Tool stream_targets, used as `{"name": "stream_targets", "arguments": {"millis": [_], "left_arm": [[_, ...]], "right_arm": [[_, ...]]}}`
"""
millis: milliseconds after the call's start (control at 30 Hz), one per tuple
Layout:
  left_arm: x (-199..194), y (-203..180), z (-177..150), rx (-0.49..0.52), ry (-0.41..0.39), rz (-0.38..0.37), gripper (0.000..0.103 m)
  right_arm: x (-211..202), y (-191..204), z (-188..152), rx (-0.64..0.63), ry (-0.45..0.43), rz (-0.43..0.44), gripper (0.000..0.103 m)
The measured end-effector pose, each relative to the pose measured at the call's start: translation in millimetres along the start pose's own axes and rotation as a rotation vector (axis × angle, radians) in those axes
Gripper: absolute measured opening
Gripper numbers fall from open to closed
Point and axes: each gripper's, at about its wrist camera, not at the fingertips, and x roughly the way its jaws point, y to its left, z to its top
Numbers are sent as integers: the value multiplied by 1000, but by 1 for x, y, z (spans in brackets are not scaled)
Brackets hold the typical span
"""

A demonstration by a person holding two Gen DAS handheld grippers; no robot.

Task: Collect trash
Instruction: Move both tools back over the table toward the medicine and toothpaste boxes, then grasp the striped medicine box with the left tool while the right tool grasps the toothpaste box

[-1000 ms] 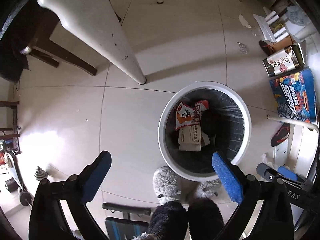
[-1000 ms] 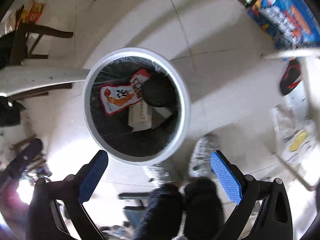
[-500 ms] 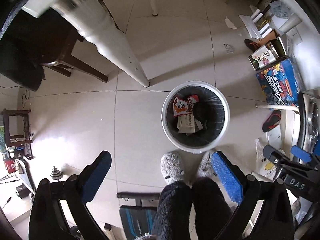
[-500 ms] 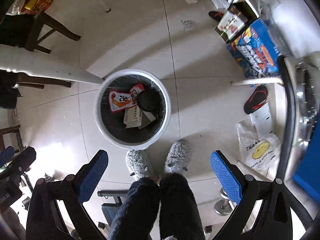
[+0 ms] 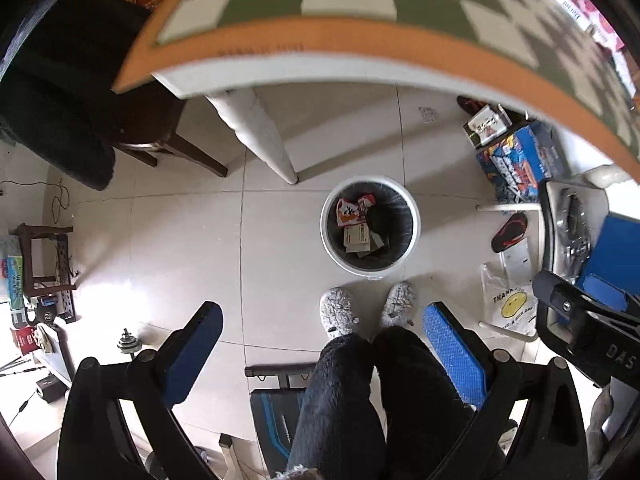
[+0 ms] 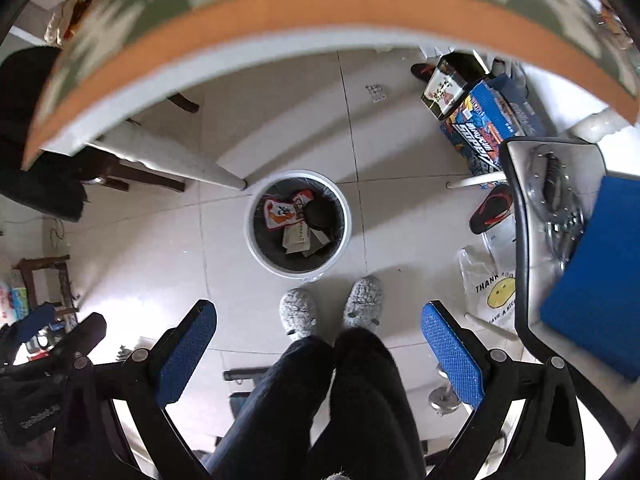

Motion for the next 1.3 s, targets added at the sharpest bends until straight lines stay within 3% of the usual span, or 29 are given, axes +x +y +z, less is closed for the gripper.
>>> {"name": "stream_targets", "arguments": {"millis": [133,267,433,633,833,967,1133,1300], "left_arm": [[-46,-2,21,12,-102,1,103],[-87,-10,62,19,-206,21,103],[-127,-32,134,19,-308,53,103],[-137,-83,234,-9,-335,69,103],[-106,-145,357,-54,-239,107,103],[-74,-177,420,-97,-172,142,103],[-29,-199,477,-170,-73,122,103],[0,-199,507,-239,-8,102,103]], "right_arm": [[-57,6,4,24,-46,35,103],[-111,3,29,61,-124,72,103],[-163,-18,89,88,-199,48,103],[-189,-60,193,52,-227,-23,103],[-173,-115,344,0,-187,-85,103],[-149,-149,439,-28,-155,-163,103],[-111,-189,549,-64,-110,-289,103],[-73,-218,618,-63,-39,-333,103]]}}
